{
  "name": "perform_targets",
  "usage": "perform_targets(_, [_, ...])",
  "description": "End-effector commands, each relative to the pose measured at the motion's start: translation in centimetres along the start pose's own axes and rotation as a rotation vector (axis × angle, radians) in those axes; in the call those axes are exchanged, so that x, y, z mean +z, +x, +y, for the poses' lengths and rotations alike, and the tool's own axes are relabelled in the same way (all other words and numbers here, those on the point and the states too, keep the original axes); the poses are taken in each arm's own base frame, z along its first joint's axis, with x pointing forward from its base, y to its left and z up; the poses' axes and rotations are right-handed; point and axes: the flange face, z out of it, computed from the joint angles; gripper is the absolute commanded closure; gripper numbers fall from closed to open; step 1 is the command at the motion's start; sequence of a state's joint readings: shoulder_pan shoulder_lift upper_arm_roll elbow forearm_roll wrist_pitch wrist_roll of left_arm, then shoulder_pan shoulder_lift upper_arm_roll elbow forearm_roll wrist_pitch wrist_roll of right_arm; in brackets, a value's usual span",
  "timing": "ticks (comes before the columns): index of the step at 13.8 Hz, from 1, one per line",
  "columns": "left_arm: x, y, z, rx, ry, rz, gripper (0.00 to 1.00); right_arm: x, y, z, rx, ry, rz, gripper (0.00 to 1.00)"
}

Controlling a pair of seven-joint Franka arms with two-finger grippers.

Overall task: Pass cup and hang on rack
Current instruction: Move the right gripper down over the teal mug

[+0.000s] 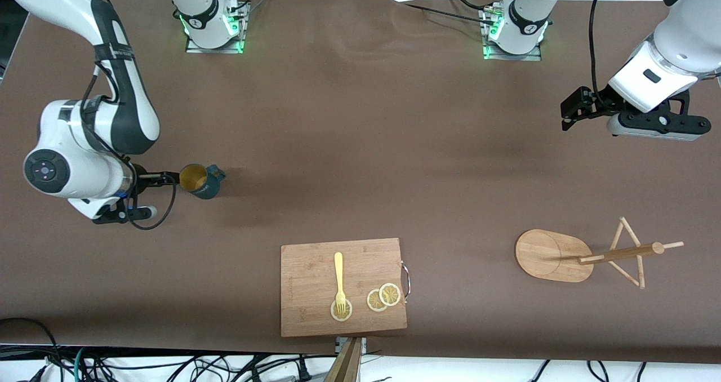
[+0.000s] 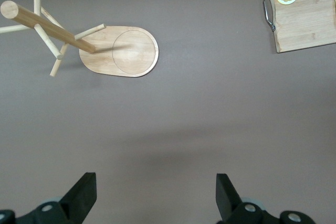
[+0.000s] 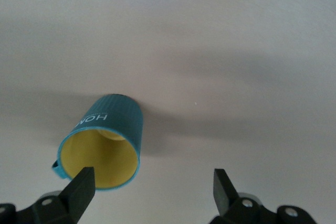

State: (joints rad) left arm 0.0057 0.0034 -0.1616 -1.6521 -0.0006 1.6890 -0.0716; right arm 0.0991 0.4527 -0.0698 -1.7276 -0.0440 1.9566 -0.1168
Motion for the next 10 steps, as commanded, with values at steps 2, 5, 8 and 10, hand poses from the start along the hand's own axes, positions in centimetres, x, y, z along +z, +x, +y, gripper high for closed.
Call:
perform_targets(2, [-0.5,0.3,0.4,0.000,-0.006,0.006,0.00,2.8,-1.2,-0.6,-0.122,0.007,0.040,0.00])
perform_targets(5, [-0.5,0.3,0.6,0.001,-0.005,0.005,0.00,4.7,-1.3,-0.8,-0.202,0.005,0.047,0.00])
perform_targets(8, [-0.4,0.3,0.5,0.000,-0.005,0.003,0.00,5.4,-1.1,-0.8,-0.251,0.002,0.053,0.00])
perform_targets(10, [-0.4,0.2,0.6,0.001,-0.005,0.002,0.00,6.1,-0.8,-0.8,-0.289,0.001,0.053,0.00])
